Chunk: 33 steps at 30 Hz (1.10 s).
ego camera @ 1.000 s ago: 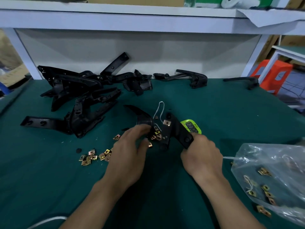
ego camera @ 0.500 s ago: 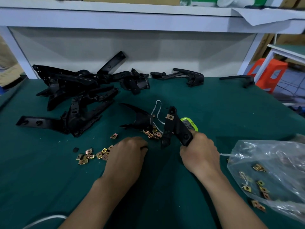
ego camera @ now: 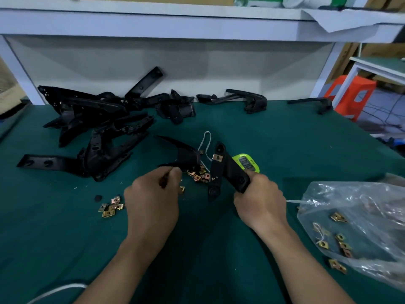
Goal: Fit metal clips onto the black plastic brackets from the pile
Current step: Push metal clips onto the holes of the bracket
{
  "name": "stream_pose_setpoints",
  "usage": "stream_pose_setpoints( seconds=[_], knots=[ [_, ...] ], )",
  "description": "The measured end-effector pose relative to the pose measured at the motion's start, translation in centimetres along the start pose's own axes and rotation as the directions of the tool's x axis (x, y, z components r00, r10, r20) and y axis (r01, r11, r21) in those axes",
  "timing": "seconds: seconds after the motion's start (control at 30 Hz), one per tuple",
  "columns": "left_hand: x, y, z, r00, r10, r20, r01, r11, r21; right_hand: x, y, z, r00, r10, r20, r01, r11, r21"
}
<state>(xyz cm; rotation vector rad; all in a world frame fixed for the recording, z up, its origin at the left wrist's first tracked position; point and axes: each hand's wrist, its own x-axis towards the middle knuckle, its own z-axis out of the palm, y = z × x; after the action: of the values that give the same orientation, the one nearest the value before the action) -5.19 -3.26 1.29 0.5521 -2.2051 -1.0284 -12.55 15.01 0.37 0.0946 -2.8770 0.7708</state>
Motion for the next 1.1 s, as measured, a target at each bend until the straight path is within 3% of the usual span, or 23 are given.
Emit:
stream_pose_setpoints(
  seconds=[0.07, 0.17, 0.27, 0.47, 0.8, 1.0, 1.1],
  knots=[
    [0.3, -0.2, -0.1, 0.989, -0.11, 0.102, 0.128, 0.973, -0.19, 0.1, -0.1, -0.1, 1.0, -0.001, 0.009, 0.001, 1.0, 0.002],
    [0.7, -0.4, 0.1, 0.951, -0.211, 0.224, 0.293, 0.842, -0.453, 0.1, 0.0, 0.0, 1.0, 0.0, 0.013, 0.0, 1.0, -0.008],
    [0.8, -0.8, 0.5, 0.928, -0.233, 0.291, 0.36, 0.76, -0.54, 0.0, -0.1, 0.1, 1.0, -0.003, 0.011, 0.003, 1.0, -0.025],
    [0.4, -0.5, 0.4, 0.913, -0.159, 0.375, 0.367, 0.721, -0.587, -0.1, -0.1, 0.1, 0.999, -0.034, 0.002, 0.034, 0.998, -0.055],
    [-0.1, 0.6, 0.4, 0.891, -0.052, 0.452, 0.331, 0.756, -0.565, 0.1, 0.0, 0.0, 0.999, -0.05, -0.001, 0.05, 0.999, -0.016],
    [-0.2, 0.6, -0.1, 0.8, -0.006, 0.601, 0.377, 0.784, -0.494, 0.1, 0.0, 0.0, 0.995, -0.103, -0.008, 0.103, 0.994, -0.032],
    [-0.1, 0.7, -0.2, 0.79, 0.01, 0.613, 0.378, 0.779, -0.5, 0.0, 0.0, -0.1, 0.991, -0.136, 0.001, 0.136, 0.99, -0.049]
  ],
)
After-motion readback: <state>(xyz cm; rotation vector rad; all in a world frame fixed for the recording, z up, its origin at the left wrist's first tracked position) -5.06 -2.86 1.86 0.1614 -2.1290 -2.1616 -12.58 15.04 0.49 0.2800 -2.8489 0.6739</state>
